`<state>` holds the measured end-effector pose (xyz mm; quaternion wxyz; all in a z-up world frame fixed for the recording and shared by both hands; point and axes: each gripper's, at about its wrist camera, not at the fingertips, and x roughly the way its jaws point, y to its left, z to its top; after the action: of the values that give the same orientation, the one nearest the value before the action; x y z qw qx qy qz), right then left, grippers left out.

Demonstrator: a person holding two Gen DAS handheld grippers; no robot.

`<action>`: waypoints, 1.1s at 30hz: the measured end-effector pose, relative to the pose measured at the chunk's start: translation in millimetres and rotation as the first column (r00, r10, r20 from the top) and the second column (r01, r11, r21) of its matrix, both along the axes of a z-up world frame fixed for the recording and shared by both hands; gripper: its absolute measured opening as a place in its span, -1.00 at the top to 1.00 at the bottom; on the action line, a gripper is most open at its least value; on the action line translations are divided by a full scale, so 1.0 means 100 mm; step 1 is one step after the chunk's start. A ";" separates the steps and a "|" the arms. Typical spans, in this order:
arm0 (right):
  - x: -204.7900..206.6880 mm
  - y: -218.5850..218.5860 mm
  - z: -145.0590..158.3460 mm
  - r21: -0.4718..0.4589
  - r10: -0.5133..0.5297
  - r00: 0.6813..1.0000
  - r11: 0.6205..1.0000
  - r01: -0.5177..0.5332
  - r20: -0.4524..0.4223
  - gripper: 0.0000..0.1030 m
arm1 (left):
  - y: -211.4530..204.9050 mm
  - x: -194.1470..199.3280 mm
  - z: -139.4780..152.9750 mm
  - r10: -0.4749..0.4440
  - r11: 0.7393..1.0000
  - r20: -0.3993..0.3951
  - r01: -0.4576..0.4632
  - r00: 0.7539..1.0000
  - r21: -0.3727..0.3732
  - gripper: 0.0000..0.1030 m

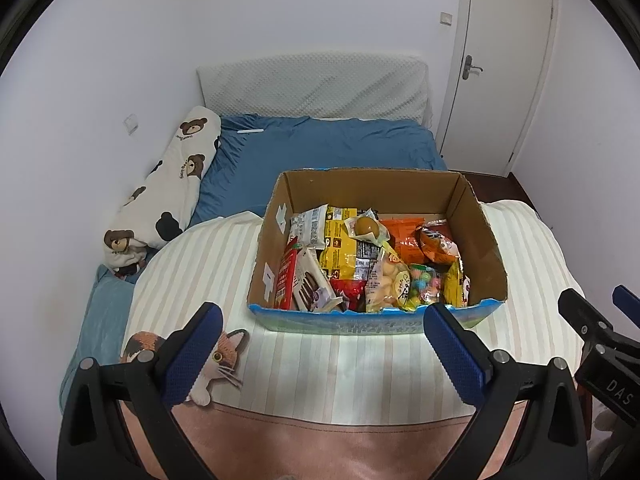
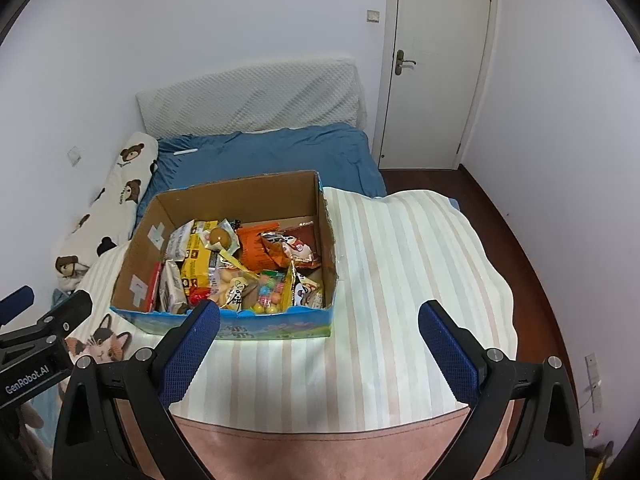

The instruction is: Organize snacks

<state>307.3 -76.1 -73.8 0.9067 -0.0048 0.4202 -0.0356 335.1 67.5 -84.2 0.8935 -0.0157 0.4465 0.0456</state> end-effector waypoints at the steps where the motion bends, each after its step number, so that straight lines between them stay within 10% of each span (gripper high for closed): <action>1: 0.01 0.00 -0.01 0.001 -0.002 1.000 1.000 0.002 -0.002 -0.97 | 0.00 0.02 -0.01 0.000 1.000 -0.003 0.000 1.000 0.003 -1.00; 33: 0.14 0.01 -0.19 0.011 -0.022 0.999 1.000 0.022 -0.049 -0.97 | -0.05 0.13 -0.12 -0.010 1.000 -0.027 0.010 1.000 0.002 -1.00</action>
<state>321.6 -75.3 -92.5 0.8957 0.0043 0.4425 -0.0430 347.9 62.7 -96.4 0.8876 -0.0121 0.4585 0.0419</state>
